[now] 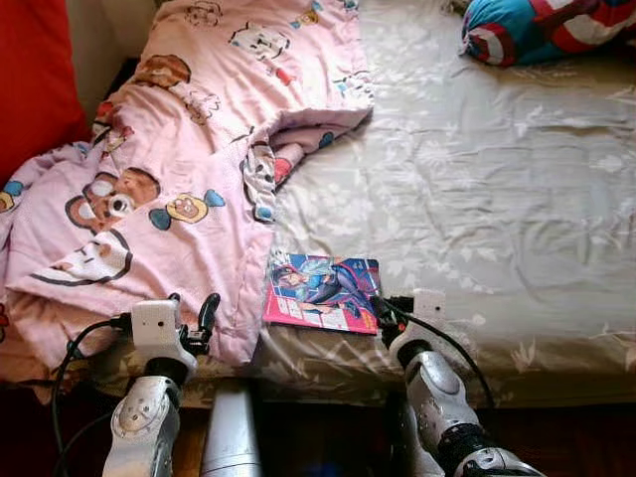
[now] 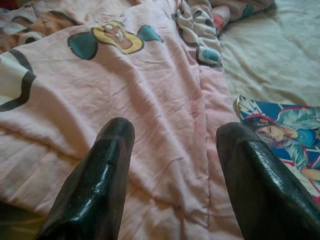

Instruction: Clean up the room

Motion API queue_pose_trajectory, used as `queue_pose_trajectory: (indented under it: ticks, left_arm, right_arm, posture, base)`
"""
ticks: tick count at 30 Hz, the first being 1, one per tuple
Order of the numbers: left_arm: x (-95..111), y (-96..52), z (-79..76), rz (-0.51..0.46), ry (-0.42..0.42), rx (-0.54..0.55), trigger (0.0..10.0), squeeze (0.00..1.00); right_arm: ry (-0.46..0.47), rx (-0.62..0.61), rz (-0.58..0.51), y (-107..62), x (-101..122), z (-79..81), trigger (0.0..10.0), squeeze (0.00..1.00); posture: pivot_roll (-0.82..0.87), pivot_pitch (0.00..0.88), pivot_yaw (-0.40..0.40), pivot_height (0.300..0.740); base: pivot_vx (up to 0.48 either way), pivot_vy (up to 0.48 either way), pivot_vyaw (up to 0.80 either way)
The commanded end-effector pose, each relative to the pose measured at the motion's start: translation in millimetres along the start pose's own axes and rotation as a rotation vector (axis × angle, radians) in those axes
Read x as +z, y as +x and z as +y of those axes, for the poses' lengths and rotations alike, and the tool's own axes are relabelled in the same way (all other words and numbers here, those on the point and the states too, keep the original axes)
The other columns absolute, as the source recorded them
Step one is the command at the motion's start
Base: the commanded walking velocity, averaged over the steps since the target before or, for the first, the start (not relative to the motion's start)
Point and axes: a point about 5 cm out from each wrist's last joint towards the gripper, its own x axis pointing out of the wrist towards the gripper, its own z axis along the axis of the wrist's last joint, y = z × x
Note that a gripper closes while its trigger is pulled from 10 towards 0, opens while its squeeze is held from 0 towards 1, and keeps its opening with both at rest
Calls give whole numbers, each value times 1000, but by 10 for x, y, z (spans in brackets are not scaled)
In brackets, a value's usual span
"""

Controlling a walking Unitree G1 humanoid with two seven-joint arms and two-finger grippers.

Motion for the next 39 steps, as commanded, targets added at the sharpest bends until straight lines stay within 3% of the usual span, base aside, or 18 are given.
queue_pose_trajectory:
  ticks: [1,6,7,8,14,23,32,39]
  left_arm:
    - [-25,-84,51,25,7,15,10000,0]
    - [-1,-160,84,33,19,23,10000,0]
    - [3,-172,90,36,21,25,10000,0]
    - [3,-179,96,39,22,26,10000,0]
    - [17,-237,106,51,28,33,10000,0]
    - [12,-308,112,76,34,38,10000,0]
    - [28,-328,100,86,41,28,10000,0]
    - [32,-342,94,95,50,17,10000,0]
  right_arm:
    - [77,-20,37,-16,-77,-19,10000,1000]
    - [117,-3,57,7,-76,10,10000,992]
    - [120,5,59,11,-74,18,10000,463]
    - [123,14,62,16,-72,29,10000,0]
    - [217,54,72,23,-82,54,10000,0]
    - [271,38,42,-16,-100,-25,10000,0]
    - [351,71,96,-71,-239,-12,10000,0]
    - [498,141,120,-114,-330,31,10000,0]
  posture:
    - [212,292,-1,571]
    - [231,310,3,571]
    - [233,311,3,571]
    - [233,311,3,571]
    - [247,328,6,571]
    - [249,339,9,571]
    - [254,345,16,571]
    - [263,349,24,571]
  base:
    - [0,0,0]
    - [0,0,0]
    - [0,0,0]
    - [0,0,0]
    - [0,0,0]
    - [0,0,0]
    - [0,0,0]
    - [0,0,0]
